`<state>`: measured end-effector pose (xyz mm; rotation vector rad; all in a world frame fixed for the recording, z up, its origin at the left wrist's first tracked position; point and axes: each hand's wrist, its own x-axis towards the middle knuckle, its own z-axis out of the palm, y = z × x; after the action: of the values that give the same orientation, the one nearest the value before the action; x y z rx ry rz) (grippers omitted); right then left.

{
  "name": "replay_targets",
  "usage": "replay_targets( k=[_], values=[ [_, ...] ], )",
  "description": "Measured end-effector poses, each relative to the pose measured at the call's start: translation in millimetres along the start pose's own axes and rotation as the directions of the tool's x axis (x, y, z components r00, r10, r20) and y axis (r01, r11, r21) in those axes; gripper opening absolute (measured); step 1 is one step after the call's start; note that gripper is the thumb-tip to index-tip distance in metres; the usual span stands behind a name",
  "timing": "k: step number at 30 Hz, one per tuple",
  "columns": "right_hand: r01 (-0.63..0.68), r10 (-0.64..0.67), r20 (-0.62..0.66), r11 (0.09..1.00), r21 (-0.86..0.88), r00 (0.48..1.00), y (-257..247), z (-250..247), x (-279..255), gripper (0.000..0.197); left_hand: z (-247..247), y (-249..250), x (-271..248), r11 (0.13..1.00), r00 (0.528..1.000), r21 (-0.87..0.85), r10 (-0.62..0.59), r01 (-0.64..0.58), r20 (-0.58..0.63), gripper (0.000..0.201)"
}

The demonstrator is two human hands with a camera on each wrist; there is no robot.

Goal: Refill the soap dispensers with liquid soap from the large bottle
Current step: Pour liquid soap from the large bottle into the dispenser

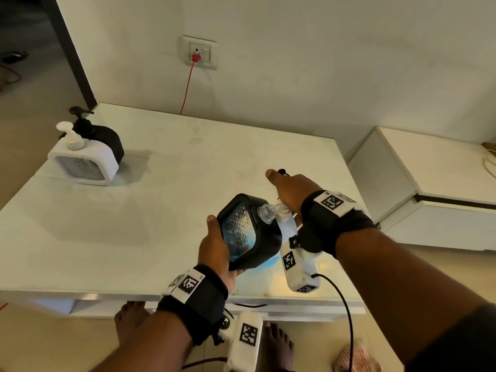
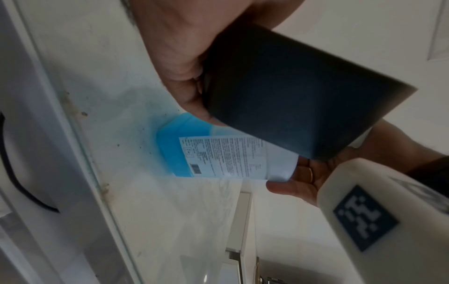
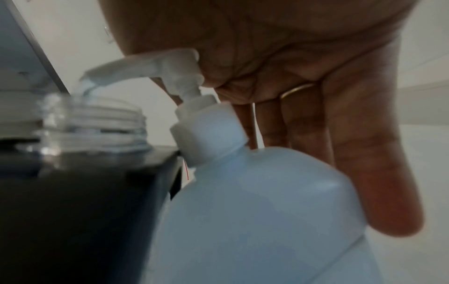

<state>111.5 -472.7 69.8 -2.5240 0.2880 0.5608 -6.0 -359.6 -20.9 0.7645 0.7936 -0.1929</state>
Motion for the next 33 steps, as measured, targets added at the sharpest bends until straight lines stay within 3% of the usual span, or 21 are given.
replay_targets(
  k=[4, 7, 10, 13, 16, 17, 20, 25, 29, 33],
  values=[
    [-0.004, 0.003, -0.041, 0.999, -0.040, 0.999, 3.6, 0.9, 1.0, 0.070, -1.2, -1.4, 1.7, 1.000, 1.000, 0.016, -0.003, 0.003, -0.002, 0.058],
    [-0.022, 0.022, -0.046, 1.000, -0.007, 0.999, 2.4, -0.3, -2.6, 0.083, -0.8, -0.8, 1.8, 1.000, 1.000, 0.011, -0.003, 0.003, 0.001, 0.058],
    [0.002, -0.005, 0.043, 0.997, 0.082, 0.999, -2.8, -4.5, -7.9, 0.099, 0.0, 0.8, 0.7, 1.000, 1.000, 0.003, 0.010, -0.010, 0.003, 0.052],
    [0.017, -0.026, 0.094, 0.995, 0.101, 0.995, -5.2, -8.4, -9.6, 0.101, 0.5, 1.2, 0.3, 1.000, 1.000, 0.008, 0.020, -0.021, 0.011, 0.050],
    [0.005, -0.007, 0.049, 0.999, 0.041, 0.999, -5.1, -2.9, -7.0, 0.106, 1.0, 0.8, 0.0, 1.000, 1.000, 0.012, 0.019, -0.020, 0.011, 0.050],
    [-0.002, 0.001, 0.036, 0.999, 0.033, 0.999, -4.3, -1.4, -7.5, 0.105, 1.2, 0.4, -0.2, 1.000, 1.000, 0.010, 0.016, -0.016, 0.010, 0.049],
    [-0.005, 0.005, -0.013, 1.000, -0.006, 1.000, -2.8, 2.1, -6.7, 0.073, 1.5, -0.8, -1.6, 1.000, 1.000, 0.008, 0.013, -0.013, 0.011, 0.049],
    [-0.007, 0.004, -0.074, 0.999, -0.033, 0.997, 2.4, 0.5, -4.1, 0.078, 0.9, -0.9, -2.3, 1.000, 1.000, 0.016, 0.014, -0.014, 0.018, 0.050],
    [0.015, -0.016, -0.044, 0.999, -0.030, 0.999, -0.6, -2.3, -10.3, 0.097, 0.5, -0.1, -1.4, 1.000, 1.000, 0.015, 0.019, -0.019, 0.018, 0.053],
    [0.022, -0.029, 0.080, 0.995, 0.098, 0.996, -6.1, -12.9, -22.5, 0.095, 0.3, 1.1, 0.3, 1.000, 1.000, -0.003, 0.019, -0.019, 0.003, 0.056]
  ],
)
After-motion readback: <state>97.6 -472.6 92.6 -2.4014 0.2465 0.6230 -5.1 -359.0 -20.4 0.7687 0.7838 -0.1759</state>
